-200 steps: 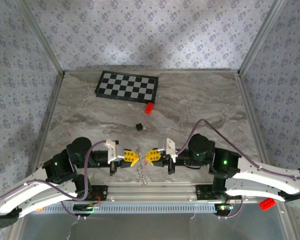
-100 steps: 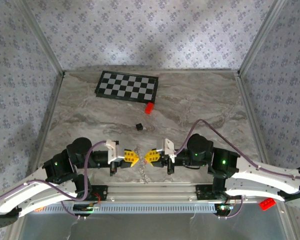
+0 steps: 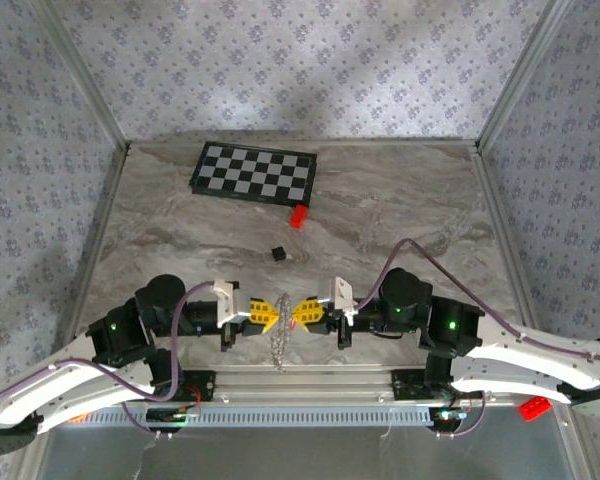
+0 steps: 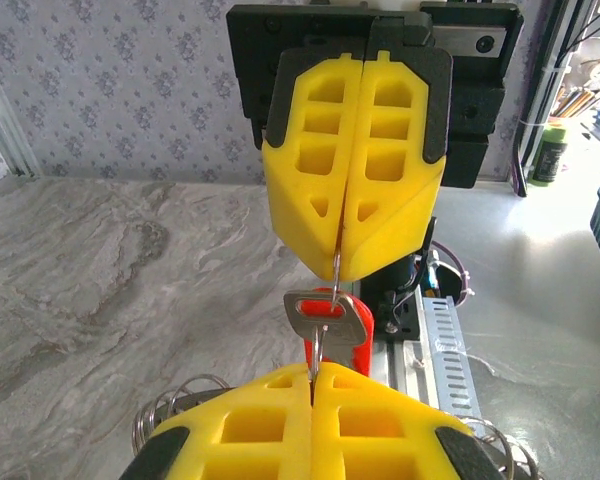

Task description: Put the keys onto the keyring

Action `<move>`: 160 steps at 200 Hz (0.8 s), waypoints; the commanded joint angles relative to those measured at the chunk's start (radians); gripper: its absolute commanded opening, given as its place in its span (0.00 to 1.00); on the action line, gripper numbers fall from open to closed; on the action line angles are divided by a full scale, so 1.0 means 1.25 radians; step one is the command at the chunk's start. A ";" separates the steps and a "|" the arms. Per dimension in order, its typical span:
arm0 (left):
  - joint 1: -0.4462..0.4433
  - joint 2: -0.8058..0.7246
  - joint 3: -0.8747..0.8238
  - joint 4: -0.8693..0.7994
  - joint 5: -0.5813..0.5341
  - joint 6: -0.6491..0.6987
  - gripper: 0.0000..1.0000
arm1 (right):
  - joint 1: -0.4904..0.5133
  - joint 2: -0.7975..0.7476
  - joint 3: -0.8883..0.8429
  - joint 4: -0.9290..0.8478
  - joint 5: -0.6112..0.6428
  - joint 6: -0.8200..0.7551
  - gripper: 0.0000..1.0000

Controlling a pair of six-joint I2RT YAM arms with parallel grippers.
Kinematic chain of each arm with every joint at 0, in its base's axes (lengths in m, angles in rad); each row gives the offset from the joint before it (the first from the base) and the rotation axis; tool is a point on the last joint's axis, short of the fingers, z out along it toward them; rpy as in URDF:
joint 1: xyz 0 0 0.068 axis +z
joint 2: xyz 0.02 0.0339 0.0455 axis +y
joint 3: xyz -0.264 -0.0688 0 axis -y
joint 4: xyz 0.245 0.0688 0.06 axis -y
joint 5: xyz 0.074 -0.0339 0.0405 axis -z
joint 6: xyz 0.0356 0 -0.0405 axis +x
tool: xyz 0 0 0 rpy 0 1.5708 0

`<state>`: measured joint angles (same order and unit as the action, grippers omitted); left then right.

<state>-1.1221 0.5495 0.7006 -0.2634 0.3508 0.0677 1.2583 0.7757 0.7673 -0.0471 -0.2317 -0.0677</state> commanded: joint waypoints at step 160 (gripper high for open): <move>-0.005 0.001 0.022 0.028 0.000 0.013 0.00 | -0.016 0.009 -0.007 0.032 -0.029 0.023 0.00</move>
<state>-1.1221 0.5526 0.7006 -0.2630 0.3508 0.0708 1.2430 0.7883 0.7635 -0.0326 -0.2508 -0.0566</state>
